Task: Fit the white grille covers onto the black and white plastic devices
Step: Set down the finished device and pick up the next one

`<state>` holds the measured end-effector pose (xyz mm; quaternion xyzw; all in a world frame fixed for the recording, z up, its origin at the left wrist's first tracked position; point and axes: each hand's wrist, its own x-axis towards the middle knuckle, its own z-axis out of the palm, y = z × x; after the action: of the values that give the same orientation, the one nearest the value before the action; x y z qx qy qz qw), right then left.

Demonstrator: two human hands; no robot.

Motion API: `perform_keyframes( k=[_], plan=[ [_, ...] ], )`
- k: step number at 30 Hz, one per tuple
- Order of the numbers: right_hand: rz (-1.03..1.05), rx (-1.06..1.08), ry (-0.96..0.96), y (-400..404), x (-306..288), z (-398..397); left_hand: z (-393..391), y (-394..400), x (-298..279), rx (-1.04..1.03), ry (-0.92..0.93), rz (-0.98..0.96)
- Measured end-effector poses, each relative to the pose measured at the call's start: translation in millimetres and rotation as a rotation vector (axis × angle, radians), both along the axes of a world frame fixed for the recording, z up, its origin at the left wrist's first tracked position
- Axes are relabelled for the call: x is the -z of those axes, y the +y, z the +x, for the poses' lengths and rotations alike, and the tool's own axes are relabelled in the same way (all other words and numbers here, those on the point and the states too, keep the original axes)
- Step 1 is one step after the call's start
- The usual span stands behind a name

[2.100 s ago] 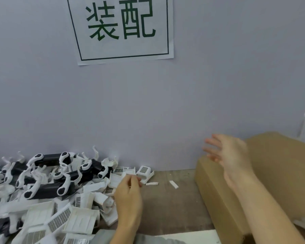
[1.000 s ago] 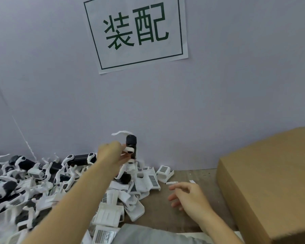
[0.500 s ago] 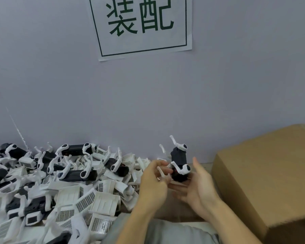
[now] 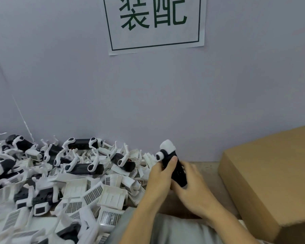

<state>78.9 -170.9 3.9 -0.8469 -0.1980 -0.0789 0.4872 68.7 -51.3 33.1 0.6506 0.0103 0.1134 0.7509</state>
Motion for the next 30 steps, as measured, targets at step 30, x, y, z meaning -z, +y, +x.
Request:
perform_keyframes(
  k=[30],
  plan=[
    [0.693,0.291,0.146,-6,-14,11,-6,-12,20,-0.034,-0.404,0.983]
  ],
)
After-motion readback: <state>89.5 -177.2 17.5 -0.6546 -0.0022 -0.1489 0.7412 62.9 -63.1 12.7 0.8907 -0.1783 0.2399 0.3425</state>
